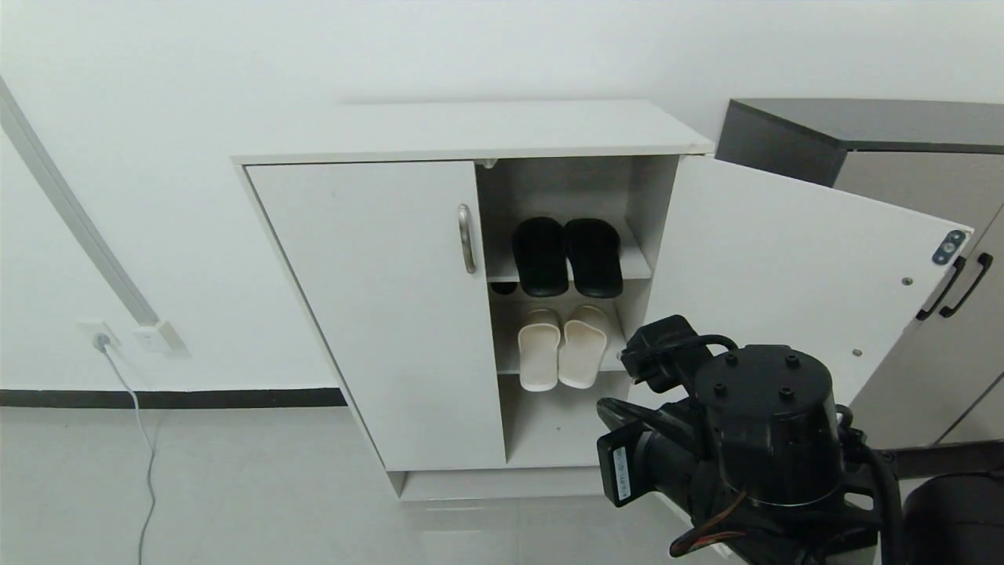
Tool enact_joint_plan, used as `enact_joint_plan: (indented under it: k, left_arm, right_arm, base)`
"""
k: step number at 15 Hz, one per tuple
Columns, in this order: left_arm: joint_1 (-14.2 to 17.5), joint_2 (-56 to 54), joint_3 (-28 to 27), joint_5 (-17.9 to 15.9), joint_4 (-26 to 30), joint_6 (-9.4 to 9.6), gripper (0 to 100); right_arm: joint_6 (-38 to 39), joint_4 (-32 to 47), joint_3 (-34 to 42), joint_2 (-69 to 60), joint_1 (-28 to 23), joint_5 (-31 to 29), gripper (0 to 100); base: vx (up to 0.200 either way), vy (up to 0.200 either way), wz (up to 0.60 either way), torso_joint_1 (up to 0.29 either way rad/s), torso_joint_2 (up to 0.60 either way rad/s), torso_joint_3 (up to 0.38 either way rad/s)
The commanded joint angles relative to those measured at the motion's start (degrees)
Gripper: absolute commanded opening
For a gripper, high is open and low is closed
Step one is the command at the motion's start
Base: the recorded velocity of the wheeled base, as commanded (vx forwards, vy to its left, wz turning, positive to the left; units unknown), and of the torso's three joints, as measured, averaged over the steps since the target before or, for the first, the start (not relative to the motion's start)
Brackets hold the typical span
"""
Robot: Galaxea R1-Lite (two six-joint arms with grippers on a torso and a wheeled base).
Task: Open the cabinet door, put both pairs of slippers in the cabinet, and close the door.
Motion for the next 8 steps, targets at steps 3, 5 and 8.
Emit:
enact_joint_plan:
  k: [3, 5, 8]
  left_arm:
    - [0.0, 0.0, 0.0, 0.0, 0.0, -0.02, 0]
    - [-0.1, 0.0, 0.0, 0.0, 0.0, -0.02, 0]
    - [0.0, 0.0, 0.0, 0.0, 0.0, -0.11, 0]
  right_arm:
    - [0.0, 0.0, 0.0, 0.0, 0.1, 0.0, 0]
    - [0.0, 0.0, 0.0, 0.0, 0.1, 0.0, 0]
    - [0.0, 0.0, 0.0, 0.1, 0.1, 0.0, 0]
  base:
    - [0.0, 0.0, 0.0, 0.126, -0.47, -0.346]
    - [0.0, 0.0, 0.0, 0.154, -0.47, -0.33]
    - [0.0, 0.0, 0.0, 0.167, -0.48, -0.318]
